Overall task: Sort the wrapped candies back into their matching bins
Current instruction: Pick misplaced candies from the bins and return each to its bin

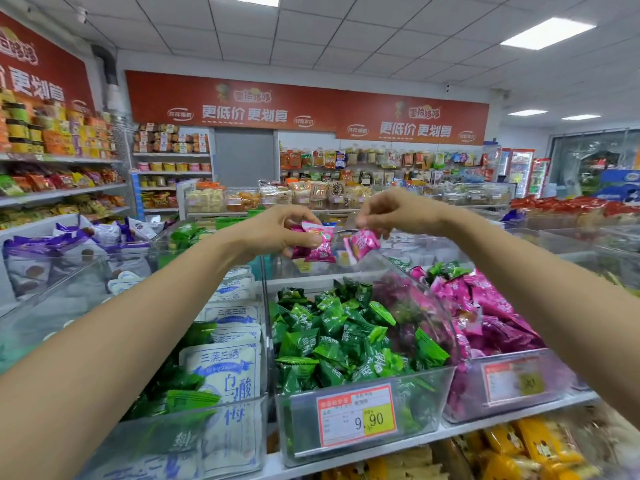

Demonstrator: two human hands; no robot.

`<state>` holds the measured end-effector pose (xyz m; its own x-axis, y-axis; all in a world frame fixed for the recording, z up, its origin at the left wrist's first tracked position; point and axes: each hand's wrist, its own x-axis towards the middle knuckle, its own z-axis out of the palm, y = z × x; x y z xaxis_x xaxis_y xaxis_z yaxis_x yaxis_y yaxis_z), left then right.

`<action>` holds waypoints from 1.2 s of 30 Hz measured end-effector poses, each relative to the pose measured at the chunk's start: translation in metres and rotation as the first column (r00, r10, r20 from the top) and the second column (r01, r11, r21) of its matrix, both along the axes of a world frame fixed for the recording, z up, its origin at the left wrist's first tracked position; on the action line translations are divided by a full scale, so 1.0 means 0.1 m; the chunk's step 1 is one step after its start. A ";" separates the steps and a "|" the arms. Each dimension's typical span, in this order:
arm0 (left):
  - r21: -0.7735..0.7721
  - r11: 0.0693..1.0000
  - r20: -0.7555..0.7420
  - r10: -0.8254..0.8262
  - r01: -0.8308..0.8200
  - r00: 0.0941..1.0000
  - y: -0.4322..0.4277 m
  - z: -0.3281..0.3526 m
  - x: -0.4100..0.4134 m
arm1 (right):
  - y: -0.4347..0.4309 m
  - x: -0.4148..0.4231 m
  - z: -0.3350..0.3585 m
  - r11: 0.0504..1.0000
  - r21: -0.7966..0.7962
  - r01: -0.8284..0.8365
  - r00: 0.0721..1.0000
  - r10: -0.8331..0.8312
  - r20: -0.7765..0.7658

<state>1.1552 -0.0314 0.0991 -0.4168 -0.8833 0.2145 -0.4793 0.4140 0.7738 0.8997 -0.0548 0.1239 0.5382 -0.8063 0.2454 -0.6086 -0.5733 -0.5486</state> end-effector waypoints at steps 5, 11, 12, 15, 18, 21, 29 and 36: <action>-0.074 0.997 -0.050 -0.041 0.037 0.998 0.04 0.11 -0.47 | 0.05 -0.69 0.06 0.999 -0.003 0.042 0.999 -0.042 -0.001; -0.096 0.977 0.075 -0.182 0.189 0.980 0.00 0.15 -1.26 | 0.04 -1.33 -0.05 0.979 0.174 0.103 0.941 -0.040 -0.336; -0.087 0.969 0.120 -0.218 0.229 0.968 0.00 0.15 -1.38 | 0.03 -1.40 -0.06 0.967 0.237 0.098 0.925 -0.001 -0.380; -0.027 0.941 0.252 -0.322 0.339 0.913 -0.01 0.14 -1.69 | 0.02 -1.58 -0.06 0.910 0.403 0.097 0.897 0.096 -0.432; 0.069 0.926 0.436 -0.363 0.371 0.823 -0.05 0.07 -1.91 | 0.00 -1.69 -0.03 0.896 0.434 0.093 0.910 0.100 -0.402; 0.117 0.941 0.580 -0.324 0.317 0.747 -0.08 0.00 -2.07 | -0.09 -1.74 -0.03 0.952 0.297 0.076 0.954 0.018 -0.301; 0.163 0.965 0.598 -0.262 0.205 0.757 -0.11 -0.01 -2.13 | -0.53 -1.48 -0.30 0.966 0.034 0.255 0.809 -0.194 -0.555; -0.017 0.986 0.455 -0.138 0.164 0.880 -0.17 0.00 -1.95 | -0.73 -1.29 -0.49 0.974 -0.058 0.217 0.697 -0.196 -0.690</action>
<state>0.9603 -0.0484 0.0995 -0.6073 -0.7943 0.0167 -0.6990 0.5442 0.4640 0.7705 -0.1279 0.0746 0.3677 -0.9181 -0.1477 -0.9236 -0.3791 0.0569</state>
